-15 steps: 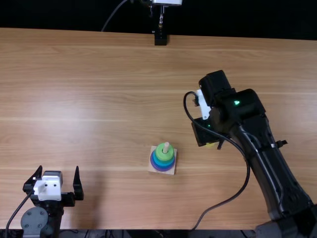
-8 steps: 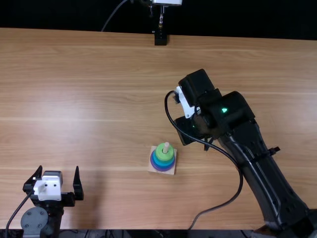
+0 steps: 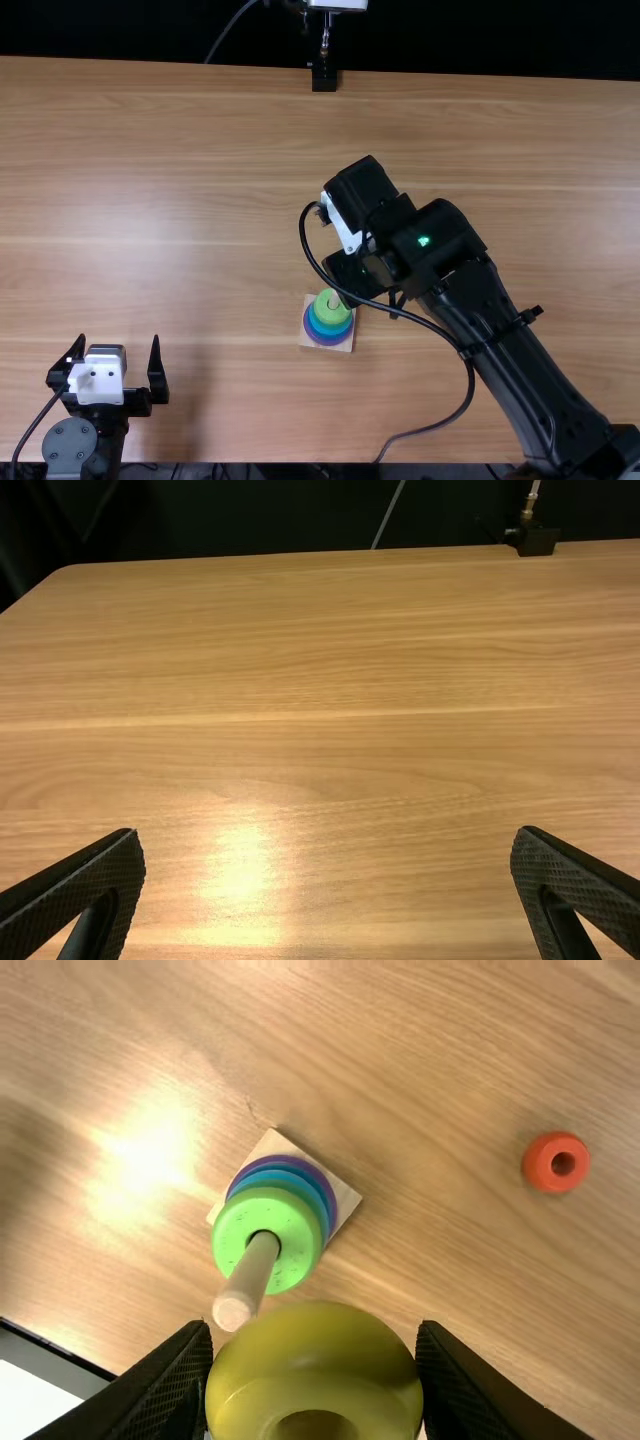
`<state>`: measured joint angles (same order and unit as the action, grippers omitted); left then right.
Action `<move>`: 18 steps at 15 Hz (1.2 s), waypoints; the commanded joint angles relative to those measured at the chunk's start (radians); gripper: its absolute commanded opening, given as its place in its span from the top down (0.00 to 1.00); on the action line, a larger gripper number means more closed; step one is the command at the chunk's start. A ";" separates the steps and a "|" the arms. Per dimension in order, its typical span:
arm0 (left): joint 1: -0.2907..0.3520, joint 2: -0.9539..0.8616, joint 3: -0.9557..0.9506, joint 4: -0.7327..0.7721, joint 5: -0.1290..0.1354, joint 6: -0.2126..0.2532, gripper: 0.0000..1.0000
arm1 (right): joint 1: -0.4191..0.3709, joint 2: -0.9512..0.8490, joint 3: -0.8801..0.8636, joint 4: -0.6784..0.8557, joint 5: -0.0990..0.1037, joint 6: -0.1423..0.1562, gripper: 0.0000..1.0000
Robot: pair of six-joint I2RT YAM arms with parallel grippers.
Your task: Build the Hanoi tower: stack the rings onto the peg from bottom to top in this color order: purple, dark blue, light blue, dark green, light green, yellow, orange.
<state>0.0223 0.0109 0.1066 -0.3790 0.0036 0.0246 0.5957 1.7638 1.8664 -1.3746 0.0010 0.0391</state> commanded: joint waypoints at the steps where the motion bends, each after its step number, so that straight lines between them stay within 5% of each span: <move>1: 0.013 -0.011 -0.107 -0.066 -0.002 0.003 0.00 | 0.021 -0.007 0.037 0.000 0.003 0.005 1.00; 18: 0.013 -0.011 -0.107 -0.066 -0.002 0.001 0.00 | 0.067 0.088 0.037 0.010 0.005 0.031 1.00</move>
<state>0.0223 0.0109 0.1066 -0.3794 0.0036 0.0250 0.6529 1.8328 1.8767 -1.3674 -0.0002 0.0628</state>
